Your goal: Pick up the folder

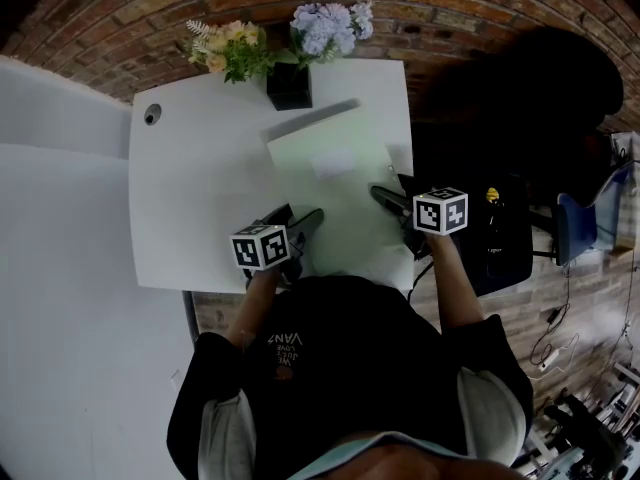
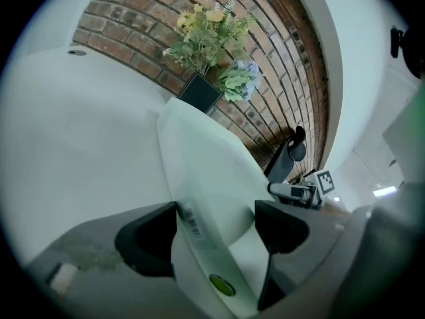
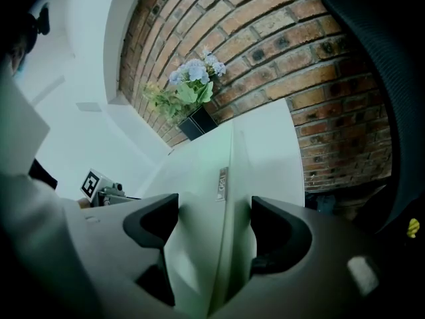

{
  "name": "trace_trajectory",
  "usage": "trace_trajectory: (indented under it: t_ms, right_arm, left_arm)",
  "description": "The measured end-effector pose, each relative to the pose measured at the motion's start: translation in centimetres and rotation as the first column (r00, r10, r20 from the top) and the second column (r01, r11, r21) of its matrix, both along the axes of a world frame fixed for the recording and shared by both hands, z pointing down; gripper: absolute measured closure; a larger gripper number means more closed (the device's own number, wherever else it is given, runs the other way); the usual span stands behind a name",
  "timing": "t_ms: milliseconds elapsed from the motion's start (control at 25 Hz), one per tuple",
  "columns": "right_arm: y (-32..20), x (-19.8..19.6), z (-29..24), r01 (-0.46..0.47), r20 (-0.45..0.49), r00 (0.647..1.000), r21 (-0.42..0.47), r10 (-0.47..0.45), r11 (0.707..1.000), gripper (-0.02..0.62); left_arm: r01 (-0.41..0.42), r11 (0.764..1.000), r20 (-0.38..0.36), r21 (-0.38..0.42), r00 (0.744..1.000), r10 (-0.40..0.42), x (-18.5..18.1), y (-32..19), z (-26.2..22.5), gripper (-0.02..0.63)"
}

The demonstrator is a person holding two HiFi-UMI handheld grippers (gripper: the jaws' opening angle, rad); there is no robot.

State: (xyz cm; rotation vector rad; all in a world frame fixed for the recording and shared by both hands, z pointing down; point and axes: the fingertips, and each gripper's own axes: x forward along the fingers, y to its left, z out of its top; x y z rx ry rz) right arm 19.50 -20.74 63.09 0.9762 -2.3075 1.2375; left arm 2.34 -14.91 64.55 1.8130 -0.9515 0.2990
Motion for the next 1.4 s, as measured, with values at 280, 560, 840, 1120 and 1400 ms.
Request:
trace_trajectory:
  t_ms: [280,560,840,1120,1400]
  right_arm:
    - [0.7,-0.1,0.1,-0.031,-0.012,0.999,-0.003,0.031,1.0,0.261]
    - [1.9,-0.3,-0.4,-0.069,-0.016,0.997,0.017,0.07,0.997,0.267]
    - [2.8,-0.2,-1.6,-0.118,-0.006,0.993,0.069,0.118,0.991,0.271]
    - [3.7,-0.1,-3.0,-0.174,0.002,0.985,0.108,0.175,0.979,0.273]
    - [4.7,-0.7,-4.6,-0.224,0.024,0.975,0.152,0.222,0.963,0.273]
  left_arm:
    - [-0.006,1.0,0.013,0.008,1.0,0.006,-0.4,0.0,-0.1,0.239]
    - [-0.042,0.999,0.023,0.014,0.999,0.041,-0.7,0.4,-0.3,0.241]
    - [-0.089,0.995,0.021,0.042,0.996,0.088,-0.5,0.3,-1.2,0.241]
    - [-0.122,0.988,0.024,0.09,0.992,0.12,-0.6,0.1,-2.4,0.241]
    - [-0.149,0.977,0.042,0.153,0.989,0.144,-1.4,0.1,-4.4,0.241]
